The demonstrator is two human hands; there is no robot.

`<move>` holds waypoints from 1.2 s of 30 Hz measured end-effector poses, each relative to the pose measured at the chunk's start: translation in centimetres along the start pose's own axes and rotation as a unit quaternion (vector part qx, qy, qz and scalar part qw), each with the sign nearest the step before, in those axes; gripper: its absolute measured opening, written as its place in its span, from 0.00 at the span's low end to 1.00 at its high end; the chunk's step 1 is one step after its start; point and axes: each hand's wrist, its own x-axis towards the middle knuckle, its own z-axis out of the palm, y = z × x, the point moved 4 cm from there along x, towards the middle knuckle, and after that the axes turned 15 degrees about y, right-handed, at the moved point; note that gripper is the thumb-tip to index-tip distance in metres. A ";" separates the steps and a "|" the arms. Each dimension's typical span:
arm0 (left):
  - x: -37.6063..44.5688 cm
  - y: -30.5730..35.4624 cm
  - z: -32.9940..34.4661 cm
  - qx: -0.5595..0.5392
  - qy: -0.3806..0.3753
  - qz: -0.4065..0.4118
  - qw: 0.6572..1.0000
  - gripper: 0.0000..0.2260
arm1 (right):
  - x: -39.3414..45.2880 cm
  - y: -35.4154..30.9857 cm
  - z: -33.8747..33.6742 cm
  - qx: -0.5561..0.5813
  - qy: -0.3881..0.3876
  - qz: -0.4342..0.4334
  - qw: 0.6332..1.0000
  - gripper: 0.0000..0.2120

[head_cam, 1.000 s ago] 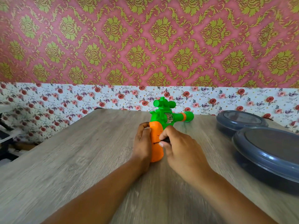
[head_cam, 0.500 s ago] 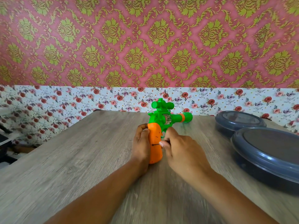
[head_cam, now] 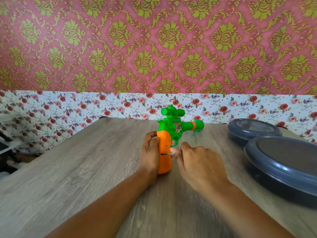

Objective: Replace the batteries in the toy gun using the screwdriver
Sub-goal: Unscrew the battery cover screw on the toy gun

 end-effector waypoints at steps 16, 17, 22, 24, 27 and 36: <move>-0.1 0.3 -0.1 0.014 0.002 0.019 1.000 0.12 | 0.2 0.0 0.8 0.253 0.018 0.087 0.963 0.03; -0.1 0.3 -0.1 0.015 0.000 0.020 1.000 0.12 | 0.1 0.0 1.1 0.268 0.018 0.095 0.959 0.03; -0.1 0.2 -0.1 0.006 -0.002 0.022 1.000 0.12 | -0.3 0.0 0.9 0.211 0.046 0.099 0.971 0.16; -0.1 0.2 -0.1 0.002 -0.004 0.019 1.000 0.12 | -0.3 0.1 0.8 0.160 0.044 0.090 0.982 0.19; 0.0 0.1 -0.1 -0.006 -0.001 0.014 1.000 0.12 | -0.1 -0.3 0.6 0.149 0.029 0.074 0.986 0.14; -0.1 0.3 -0.1 -0.010 0.000 0.006 1.000 0.10 | 0.4 0.4 1.1 0.278 -0.001 0.129 0.952 0.10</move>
